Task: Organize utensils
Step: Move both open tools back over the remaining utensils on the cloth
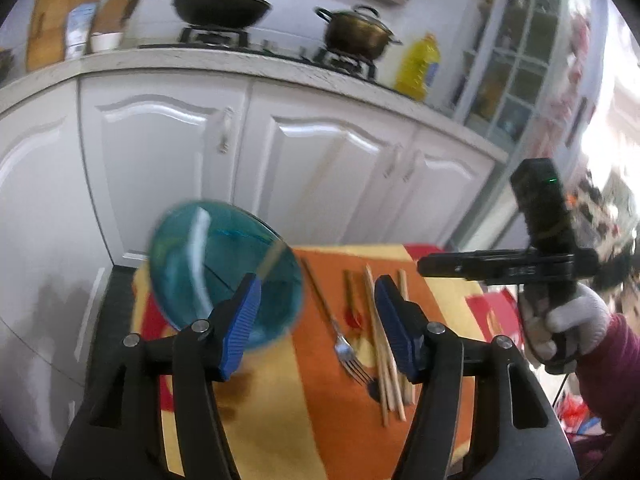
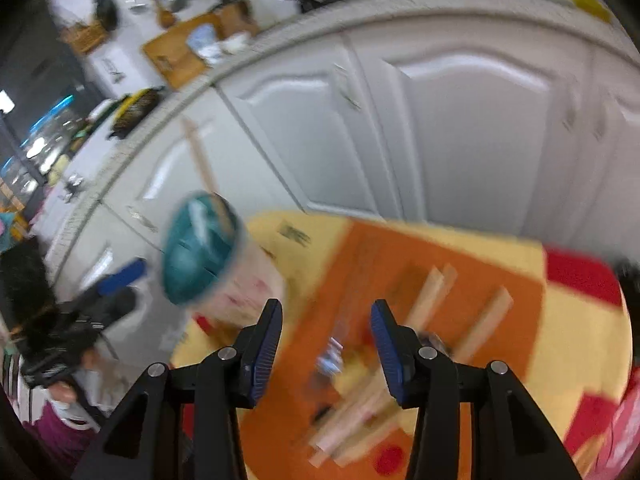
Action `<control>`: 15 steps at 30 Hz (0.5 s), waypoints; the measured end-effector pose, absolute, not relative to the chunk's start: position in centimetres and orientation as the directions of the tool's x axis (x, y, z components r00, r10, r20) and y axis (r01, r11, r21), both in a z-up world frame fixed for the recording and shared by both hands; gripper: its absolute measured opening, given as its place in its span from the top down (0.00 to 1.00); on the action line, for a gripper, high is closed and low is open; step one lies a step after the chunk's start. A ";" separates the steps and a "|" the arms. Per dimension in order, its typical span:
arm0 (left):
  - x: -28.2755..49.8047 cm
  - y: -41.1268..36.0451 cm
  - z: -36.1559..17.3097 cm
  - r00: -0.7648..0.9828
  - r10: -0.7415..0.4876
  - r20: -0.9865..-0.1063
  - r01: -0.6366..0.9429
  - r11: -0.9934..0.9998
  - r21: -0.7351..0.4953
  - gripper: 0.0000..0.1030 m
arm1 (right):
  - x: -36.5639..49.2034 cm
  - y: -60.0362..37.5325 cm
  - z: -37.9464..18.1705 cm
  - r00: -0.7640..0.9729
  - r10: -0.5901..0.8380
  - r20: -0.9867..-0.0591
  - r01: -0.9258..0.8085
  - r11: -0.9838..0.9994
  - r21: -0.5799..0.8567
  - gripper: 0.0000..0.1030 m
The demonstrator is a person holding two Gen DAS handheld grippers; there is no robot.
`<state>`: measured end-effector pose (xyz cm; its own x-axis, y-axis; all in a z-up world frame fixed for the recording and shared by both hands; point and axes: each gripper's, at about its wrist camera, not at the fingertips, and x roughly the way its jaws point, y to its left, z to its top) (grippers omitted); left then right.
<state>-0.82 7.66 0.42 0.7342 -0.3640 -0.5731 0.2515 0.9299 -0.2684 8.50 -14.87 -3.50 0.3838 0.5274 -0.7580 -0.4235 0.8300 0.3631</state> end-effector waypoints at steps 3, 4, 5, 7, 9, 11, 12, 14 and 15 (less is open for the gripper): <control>-1.6 5.2 -0.5 0.709 -0.372 -0.598 0.289 0.928 -0.235 0.43 | 7.8 -17.7 -6.6 0.374 0.487 -0.789 -0.349 0.862 0.366 0.57; -1.7 4.2 -1.0 0.698 -0.374 -0.610 0.299 0.927 -0.226 0.43 | 7.6 -18.7 -7.8 0.369 0.476 -0.799 -0.320 0.872 0.372 0.57; -1.6 3.5 -1.6 0.686 -0.372 -0.625 0.301 0.927 -0.223 0.43 | 7.6 -19.4 -8.6 0.365 0.468 -0.805 -0.298 0.878 0.376 0.57; -1.3 2.4 -2.7 0.658 -0.371 -0.655 0.301 0.927 -0.223 0.43 | 7.5 -20.3 -10.0 0.357 0.457 -0.815 -0.260 0.886 0.383 0.57; -1.0 1.2 -3.9 0.634 -0.376 -0.676 0.302 0.925 -0.231 0.43 | 7.7 -20.8 -11.1 0.354 0.449 -0.820 -0.235 0.892 0.386 0.57; -0.5 0.1 -5.2 0.616 -0.362 -0.699 0.298 0.929 -0.218 0.43 | 7.8 -20.8 -11.6 0.362 0.446 -0.819 -0.233 0.894 0.384 0.58; -0.2 -0.5 -5.9 0.609 -0.347 -0.714 0.288 0.935 -0.209 0.43 | 8.0 -20.7 -11.5 0.368 0.443 -0.818 -0.234 0.895 0.380 0.61; 0.5 -1.1 -6.9 0.593 -0.332 -0.734 0.269 0.940 -0.209 0.43 | 8.7 -20.8 -11.8 0.390 0.423 -0.818 -0.216 0.905 0.366 0.63; 0.7 -1.4 -7.3 0.588 -0.329 -0.739 0.263 0.942 -0.210 0.43 | 9.1 -21.0 -11.9 0.399 0.413 -0.819 -0.198 0.911 0.363 0.67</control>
